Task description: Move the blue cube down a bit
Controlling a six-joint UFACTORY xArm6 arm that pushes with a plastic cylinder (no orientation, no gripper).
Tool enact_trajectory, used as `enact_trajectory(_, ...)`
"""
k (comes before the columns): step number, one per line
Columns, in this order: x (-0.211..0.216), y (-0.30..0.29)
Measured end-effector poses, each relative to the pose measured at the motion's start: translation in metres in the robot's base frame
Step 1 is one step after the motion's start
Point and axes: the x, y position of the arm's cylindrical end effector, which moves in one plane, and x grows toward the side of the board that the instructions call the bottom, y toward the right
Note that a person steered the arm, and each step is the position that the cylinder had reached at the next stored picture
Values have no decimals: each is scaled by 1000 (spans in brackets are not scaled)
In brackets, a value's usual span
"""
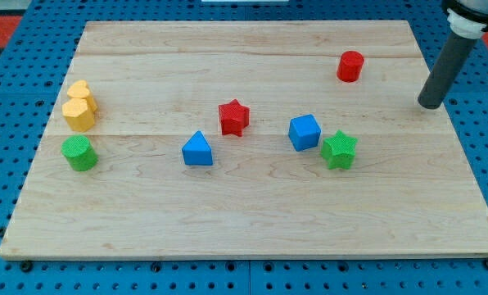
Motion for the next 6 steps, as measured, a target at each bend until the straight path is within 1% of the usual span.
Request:
enact_trajectory(2,-4,48)
enact_trajectory(3,-4,26)
enact_trajectory(4,-3,-60)
enact_trajectory(5,8,-125)
enact_trajectory(6,14,-177)
